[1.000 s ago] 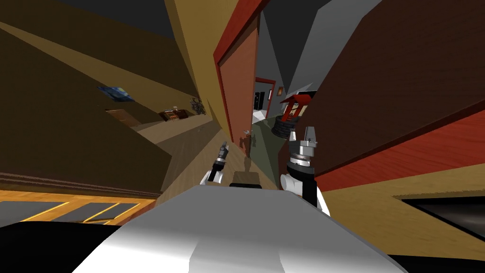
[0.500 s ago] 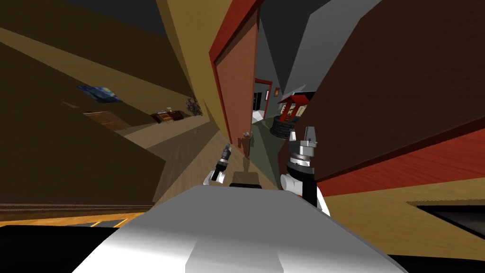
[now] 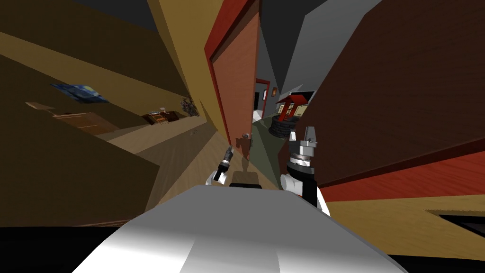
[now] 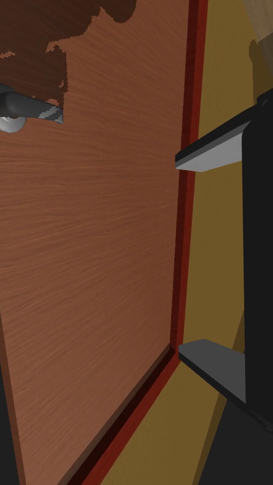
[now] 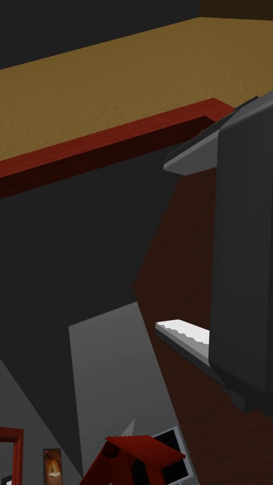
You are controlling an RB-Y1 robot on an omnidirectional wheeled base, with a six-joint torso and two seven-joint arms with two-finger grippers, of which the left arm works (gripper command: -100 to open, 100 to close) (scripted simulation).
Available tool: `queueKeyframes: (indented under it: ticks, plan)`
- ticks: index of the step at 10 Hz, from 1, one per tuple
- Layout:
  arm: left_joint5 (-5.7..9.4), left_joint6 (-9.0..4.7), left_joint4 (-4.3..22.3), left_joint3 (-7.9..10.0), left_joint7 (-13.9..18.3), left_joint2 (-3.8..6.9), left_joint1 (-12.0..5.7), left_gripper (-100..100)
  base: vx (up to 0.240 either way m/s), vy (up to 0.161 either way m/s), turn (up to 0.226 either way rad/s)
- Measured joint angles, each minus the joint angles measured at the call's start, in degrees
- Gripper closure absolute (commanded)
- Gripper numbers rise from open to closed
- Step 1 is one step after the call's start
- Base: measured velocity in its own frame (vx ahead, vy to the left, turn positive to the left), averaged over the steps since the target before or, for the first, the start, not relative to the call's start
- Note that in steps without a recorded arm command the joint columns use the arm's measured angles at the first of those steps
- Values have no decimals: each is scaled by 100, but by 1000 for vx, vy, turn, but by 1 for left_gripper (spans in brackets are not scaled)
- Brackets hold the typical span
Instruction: Push the door open
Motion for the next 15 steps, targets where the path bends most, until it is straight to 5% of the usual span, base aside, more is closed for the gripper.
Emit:
queueKeyframes:
  ticks: [15]
  plan:
    - [-2,-426,1684,-506,81,-123,-648,-100,89,66,-65]
